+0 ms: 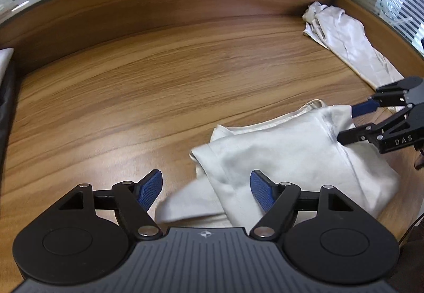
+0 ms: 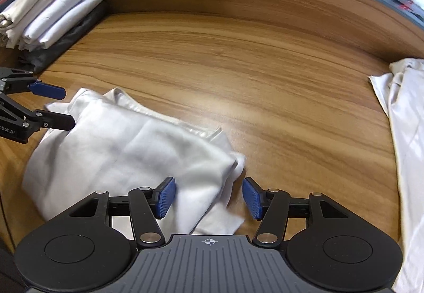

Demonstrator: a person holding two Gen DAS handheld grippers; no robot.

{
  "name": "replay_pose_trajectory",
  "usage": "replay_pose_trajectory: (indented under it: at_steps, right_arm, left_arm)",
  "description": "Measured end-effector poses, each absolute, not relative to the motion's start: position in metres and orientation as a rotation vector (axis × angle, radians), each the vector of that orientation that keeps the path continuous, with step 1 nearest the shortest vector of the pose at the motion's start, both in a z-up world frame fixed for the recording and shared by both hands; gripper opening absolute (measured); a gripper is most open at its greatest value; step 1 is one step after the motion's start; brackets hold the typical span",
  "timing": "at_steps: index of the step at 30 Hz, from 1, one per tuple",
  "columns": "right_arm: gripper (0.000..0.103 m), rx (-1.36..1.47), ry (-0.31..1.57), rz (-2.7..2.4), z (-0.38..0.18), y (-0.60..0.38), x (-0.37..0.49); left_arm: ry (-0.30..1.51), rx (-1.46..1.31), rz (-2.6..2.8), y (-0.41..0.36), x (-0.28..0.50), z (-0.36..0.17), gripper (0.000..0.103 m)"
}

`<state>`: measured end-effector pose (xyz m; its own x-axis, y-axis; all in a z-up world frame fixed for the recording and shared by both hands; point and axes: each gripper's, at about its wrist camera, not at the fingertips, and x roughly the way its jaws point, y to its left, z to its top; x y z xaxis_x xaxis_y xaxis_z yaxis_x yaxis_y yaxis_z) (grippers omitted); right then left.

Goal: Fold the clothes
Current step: 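Grasp the collar end of the folded bundle with both grippers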

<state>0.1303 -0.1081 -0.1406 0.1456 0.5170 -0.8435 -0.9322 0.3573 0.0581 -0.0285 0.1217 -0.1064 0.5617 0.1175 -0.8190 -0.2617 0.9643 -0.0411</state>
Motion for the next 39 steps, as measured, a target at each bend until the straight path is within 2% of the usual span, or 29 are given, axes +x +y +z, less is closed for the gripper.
replay_pose_trajectory:
  at_steps: [5,13,18,24,26,27,28,32,39]
  right_arm:
    - [0.063,-0.565,0.928,1.148,-0.149,-0.097,0.147]
    - [0.063,-0.579,0.926,1.207,-0.156,-0.085,0.156]
    - [0.057,-0.610,0.915,1.240,-0.155,-0.080,0.153]
    - [0.054,-0.622,0.912,1.257,-0.154,-0.075,0.151]
    - [0.045,-0.622,0.914,1.268,-0.153,-0.074,0.151]
    - [0.041,-0.619,0.917,1.278,-0.153,-0.074,0.151]
    - [0.033,-0.615,0.923,1.282,-0.152,-0.074,0.150]
    - [0.020,-0.593,0.951,1.273,-0.147,-0.075,0.149]
    - [0.017,-0.528,0.919,1.286,-0.114,-0.088,0.138]
  left_arm:
    - [0.956,-0.170,0.170,0.139,-0.010,-0.114,0.078]
    - [0.978,-0.224,0.042,0.149,0.009,-0.122,0.058]
    - [0.985,-0.233,-0.006,0.144,0.017,-0.128,0.055]
    - [0.978,-0.249,-0.009,0.140,0.021,-0.130,0.055]
    - [0.974,-0.234,0.002,0.137,0.020,-0.130,0.042]
    - [0.972,-0.226,0.009,0.135,0.019,-0.130,0.026]
    - [0.970,-0.226,0.018,0.134,0.017,-0.130,0.023]
    - [0.931,-0.229,0.062,0.126,0.005,-0.121,0.018]
    - [0.844,-0.249,0.166,0.105,-0.032,-0.085,0.016]
